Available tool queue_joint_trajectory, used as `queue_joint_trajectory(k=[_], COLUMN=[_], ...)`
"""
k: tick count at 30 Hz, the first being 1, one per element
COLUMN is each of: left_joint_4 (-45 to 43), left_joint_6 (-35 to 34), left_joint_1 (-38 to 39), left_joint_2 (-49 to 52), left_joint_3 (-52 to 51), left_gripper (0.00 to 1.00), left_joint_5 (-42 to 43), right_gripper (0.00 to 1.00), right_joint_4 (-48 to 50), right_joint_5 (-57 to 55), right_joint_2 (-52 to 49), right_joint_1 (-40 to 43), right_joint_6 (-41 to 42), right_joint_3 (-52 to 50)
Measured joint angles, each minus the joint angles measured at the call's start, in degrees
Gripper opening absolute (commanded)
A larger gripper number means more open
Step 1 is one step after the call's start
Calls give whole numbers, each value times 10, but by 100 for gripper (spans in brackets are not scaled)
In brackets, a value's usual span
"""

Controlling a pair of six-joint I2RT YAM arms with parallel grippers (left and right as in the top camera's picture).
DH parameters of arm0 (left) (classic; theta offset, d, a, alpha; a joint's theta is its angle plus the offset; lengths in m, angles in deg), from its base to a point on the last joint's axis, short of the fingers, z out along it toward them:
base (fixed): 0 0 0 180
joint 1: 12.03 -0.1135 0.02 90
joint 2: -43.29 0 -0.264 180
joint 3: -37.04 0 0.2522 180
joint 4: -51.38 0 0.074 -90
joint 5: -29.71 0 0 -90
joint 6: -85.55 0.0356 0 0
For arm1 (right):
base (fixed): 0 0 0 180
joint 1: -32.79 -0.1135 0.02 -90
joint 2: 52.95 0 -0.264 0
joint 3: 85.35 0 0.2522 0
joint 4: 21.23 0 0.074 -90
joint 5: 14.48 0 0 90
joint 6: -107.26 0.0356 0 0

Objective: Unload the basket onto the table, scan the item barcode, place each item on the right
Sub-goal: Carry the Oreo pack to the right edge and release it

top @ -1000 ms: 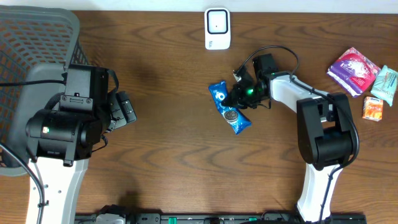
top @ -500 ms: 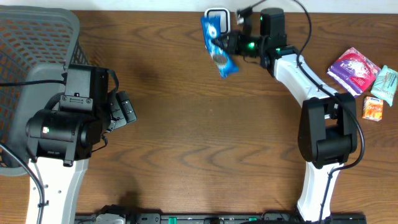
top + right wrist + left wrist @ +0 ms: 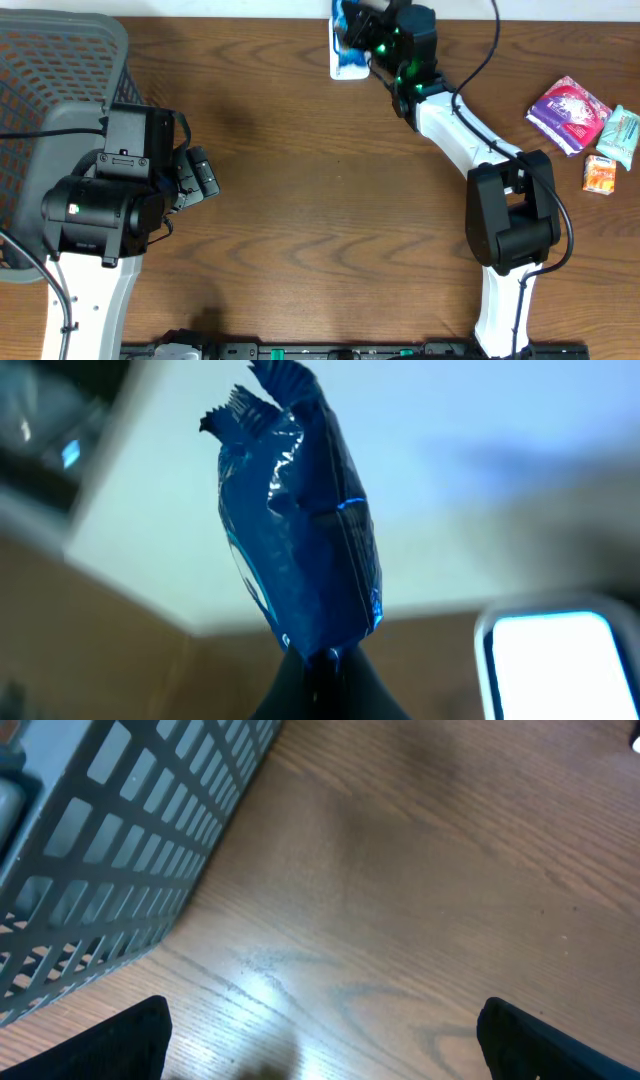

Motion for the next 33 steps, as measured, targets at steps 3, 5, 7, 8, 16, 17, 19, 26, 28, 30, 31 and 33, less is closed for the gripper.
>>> queue_joint_trajectory(k=[3, 5, 7, 8, 16, 17, 19, 26, 28, 30, 31, 33], left_joint_4=[0, 0, 0, 0, 0, 0, 0, 0, 0, 0, 0, 0], left_joint_6=[0, 0, 0, 0, 0, 0, 0, 0, 0, 0, 0, 0], left_joint_1=[0, 0, 0, 0, 0, 0, 0, 0, 0, 0, 0, 0], left_joint_2=[0, 0, 0, 0, 0, 0, 0, 0, 0, 0, 0, 0], left_joint_3=[0, 0, 0, 0, 0, 0, 0, 0, 0, 0, 0, 0], left_gripper=[98, 98, 98, 98, 98, 98, 98, 98, 98, 98, 98, 98], left_joint_5=[0, 0, 0, 0, 0, 0, 0, 0, 0, 0, 0, 0], right_gripper=[1, 1, 1, 1, 1, 1, 1, 1, 1, 1, 1, 1], right_joint_4=[29, 36, 42, 46, 33, 15, -45, -309, -364, -428, -461, -513], right_joint_5=[-44, -61, -71, -74, -48, -41, -29, -70, -96, -119, -129, -142], right_joint_2=[-4, -16, -31, -40, -79, -78, -72, 19, 55, 90, 105, 121], right_joint_1=[1, 2, 2, 2, 8, 10, 17, 88, 122, 165, 189, 228], right_joint_6=[23, 40, 50, 54, 4, -9, -37, -137, -162, -194, -210, -235], right_joint_3=[1, 1, 1, 1, 10, 19, 43, 85, 92, 100, 105, 110])
